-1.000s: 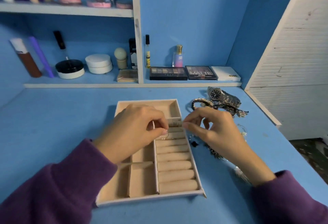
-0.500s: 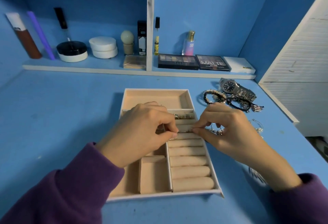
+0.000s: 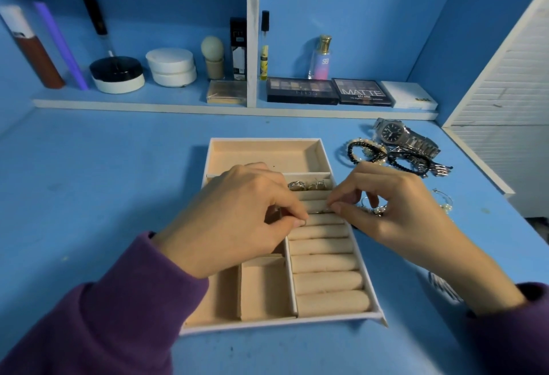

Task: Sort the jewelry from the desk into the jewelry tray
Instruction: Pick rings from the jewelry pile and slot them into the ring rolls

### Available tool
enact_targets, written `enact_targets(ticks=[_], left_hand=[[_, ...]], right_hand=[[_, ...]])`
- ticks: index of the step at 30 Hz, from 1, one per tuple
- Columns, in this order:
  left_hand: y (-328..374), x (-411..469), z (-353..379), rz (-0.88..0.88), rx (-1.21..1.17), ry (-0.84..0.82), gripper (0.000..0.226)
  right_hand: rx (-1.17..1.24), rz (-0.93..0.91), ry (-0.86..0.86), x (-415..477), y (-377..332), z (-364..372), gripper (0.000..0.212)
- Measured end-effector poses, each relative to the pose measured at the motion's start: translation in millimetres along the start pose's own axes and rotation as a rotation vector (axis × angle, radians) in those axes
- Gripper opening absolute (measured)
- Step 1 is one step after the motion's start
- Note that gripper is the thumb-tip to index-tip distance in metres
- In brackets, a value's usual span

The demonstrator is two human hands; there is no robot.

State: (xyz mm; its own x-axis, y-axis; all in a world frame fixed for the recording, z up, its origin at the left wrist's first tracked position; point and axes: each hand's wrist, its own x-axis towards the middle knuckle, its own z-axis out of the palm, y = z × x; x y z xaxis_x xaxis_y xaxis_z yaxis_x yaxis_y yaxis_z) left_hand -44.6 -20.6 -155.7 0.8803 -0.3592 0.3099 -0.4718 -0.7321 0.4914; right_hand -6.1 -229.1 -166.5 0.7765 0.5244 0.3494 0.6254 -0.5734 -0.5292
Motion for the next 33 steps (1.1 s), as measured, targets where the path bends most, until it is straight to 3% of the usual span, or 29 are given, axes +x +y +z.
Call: enact_targets(ticks=[12, 17, 33], left_hand=[[2.3, 0.2, -1.3, -0.030, -0.033, -0.040, 0.015], [3.2, 0.3, -0.4, -0.017, -0.017, -0.054, 0.006], [2.3, -0.1, -4.2, -0.063, -0.073, -0.068, 0.008]], right_hand=[[-0.005, 0.002, -0.005, 0.4, 0.6, 1.0, 0.008], [0.000, -0.001, -0.003, 0.0, 0.4, 0.9, 0.007], [0.080, 0.051, 0.033, 0.8, 2.4, -3.4, 0.008]])
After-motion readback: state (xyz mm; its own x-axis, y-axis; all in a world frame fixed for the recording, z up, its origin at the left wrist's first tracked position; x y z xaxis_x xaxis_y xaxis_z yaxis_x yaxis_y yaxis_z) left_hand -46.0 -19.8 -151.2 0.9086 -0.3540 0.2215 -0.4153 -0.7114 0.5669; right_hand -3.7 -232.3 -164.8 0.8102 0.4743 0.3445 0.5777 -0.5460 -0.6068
